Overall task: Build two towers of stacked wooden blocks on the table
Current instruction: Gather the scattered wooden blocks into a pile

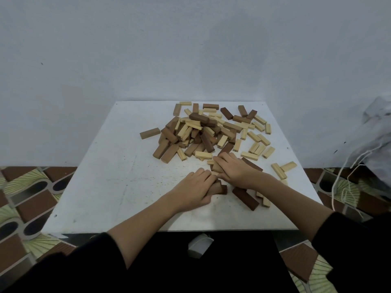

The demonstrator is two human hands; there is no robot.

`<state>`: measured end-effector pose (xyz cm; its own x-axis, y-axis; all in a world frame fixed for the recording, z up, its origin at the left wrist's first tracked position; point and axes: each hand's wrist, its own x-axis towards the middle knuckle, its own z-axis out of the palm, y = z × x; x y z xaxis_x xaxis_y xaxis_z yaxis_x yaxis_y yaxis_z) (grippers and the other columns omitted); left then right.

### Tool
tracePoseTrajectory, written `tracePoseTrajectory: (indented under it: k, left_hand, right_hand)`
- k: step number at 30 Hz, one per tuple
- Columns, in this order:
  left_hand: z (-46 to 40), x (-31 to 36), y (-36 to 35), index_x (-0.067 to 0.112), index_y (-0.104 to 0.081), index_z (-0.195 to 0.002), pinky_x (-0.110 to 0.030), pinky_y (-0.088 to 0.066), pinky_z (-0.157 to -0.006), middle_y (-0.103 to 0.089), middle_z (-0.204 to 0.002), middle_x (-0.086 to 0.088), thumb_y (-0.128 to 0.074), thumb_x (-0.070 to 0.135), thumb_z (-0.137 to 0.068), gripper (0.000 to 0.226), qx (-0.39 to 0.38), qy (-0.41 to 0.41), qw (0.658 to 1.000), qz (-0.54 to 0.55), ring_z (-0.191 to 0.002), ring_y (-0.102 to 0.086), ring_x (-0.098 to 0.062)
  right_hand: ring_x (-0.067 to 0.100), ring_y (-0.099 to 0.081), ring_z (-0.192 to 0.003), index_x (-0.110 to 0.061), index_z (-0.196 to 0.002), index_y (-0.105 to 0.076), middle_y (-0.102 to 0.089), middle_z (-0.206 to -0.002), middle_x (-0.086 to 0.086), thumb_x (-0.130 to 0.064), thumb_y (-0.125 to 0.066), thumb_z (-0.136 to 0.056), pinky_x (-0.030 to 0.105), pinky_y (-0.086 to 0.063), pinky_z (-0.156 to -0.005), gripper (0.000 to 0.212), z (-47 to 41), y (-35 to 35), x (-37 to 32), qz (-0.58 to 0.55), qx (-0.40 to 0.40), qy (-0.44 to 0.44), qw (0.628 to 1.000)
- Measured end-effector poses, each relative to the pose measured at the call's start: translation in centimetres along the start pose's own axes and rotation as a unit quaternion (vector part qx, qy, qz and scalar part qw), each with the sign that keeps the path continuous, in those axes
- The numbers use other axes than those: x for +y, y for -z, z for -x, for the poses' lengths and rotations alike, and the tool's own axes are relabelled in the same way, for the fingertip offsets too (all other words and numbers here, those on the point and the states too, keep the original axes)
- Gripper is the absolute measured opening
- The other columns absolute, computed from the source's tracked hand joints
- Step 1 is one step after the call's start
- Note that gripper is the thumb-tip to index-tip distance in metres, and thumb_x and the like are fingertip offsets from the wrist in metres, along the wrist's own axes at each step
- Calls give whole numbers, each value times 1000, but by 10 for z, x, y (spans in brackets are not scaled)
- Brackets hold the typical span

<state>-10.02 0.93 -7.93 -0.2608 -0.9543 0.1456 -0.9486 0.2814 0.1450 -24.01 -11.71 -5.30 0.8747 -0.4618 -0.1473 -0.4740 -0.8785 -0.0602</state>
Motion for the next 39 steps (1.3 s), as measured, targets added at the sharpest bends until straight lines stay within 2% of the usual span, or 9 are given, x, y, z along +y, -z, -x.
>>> tracePoseTrajectory:
  k: [3, 10, 18, 20, 22, 25, 28, 30, 39]
  left_hand:
    - [7, -11, 0, 7, -55, -107, -31, -40, -68, -53, -95, -6, -34, 33, -81, 42, 21, 27, 999, 17, -85, -44, -20]
    - [31, -40, 5, 14, -50, -110, -22, -33, -70, -46, -95, 4, -53, 19, -86, 24, 103, 149, 975, 129, -85, -37, -10]
    - [15, -92, 26, 18, -35, -69, -23, -26, -56, -34, -66, 11, -45, 12, -76, 13, 286, 290, 878, 253, -60, -31, -8]
    - [3, -110, 30, 15, -49, -74, -25, -32, -58, -45, -69, 7, -43, 20, -75, 7, 289, 315, 871, 240, -64, -41, -11]
    - [-10, -132, 29, 0, -52, -81, -31, -32, -61, -43, -72, -8, -41, 27, -77, 30, 278, 357, 868, 204, -69, -44, -27]
    - [-25, -150, 32, -9, -52, -84, -43, -34, -69, -52, -80, -28, -52, 14, -83, 23, 240, 420, 859, 168, -78, -49, -44]
    - [-33, -155, 31, -5, -52, -113, -41, -33, -88, -52, -115, -23, -51, 26, -95, 36, 187, 459, 855, 148, -107, -45, -38]
    - [-32, -153, 29, 5, -47, -128, -42, -33, -96, -43, -130, -18, -45, 38, -98, 45, 168, 489, 839, 172, -121, -37, -35]
    - [-25, -151, 23, 17, -46, -133, -47, -26, -106, -34, -138, -9, -41, 38, -98, 41, 193, 465, 843, 192, -129, -30, -31]
  right_hand:
    - [25, -32, -121, -10, -146, -20, -30, -139, 10, -39, -44, -96, 34, -33, -98, 62, -2, -2, -3, 15, 0, 7, 1000]
    - [24, -34, -119, -8, -145, -17, -31, -136, 11, -39, -39, -98, 32, -33, -98, 60, -6, -6, -13, 27, 17, -8, 999]
    - [25, -34, -122, -5, -146, -20, -35, -136, 13, -36, -41, -98, 32, -29, -100, 60, -28, 11, -24, -24, 125, 0, 992]
    - [28, -36, -120, -4, -146, -23, -37, -135, 15, -35, -43, -98, 35, -30, -99, 61, -41, 18, -25, -18, 153, -3, 988]
    - [33, -42, -115, -2, -143, -29, -43, -129, 18, -33, -50, -95, 40, -37, -94, 61, -59, 20, -24, 4, 167, -6, 986]
    - [35, -48, -109, -1, -140, -35, -48, -123, 20, -29, -53, -94, 42, -43, -90, 57, -81, 19, -27, 37, 149, -3, 988]
    - [30, -57, -96, -4, -131, -47, -57, -112, 15, -36, -54, -89, 38, -50, -78, 53, -95, 15, -29, 66, 156, 0, 986]
    - [27, -59, -89, -7, -126, -51, -59, -109, 10, -45, -39, -88, 36, -51, -71, 55, -99, 10, -29, 85, 156, -6, 984]
    - [27, -54, -97, -9, -125, -51, -56, -119, 10, -57, -32, -86, 41, -50, -80, 65, -103, -1, -25, 63, 202, 16, 977]
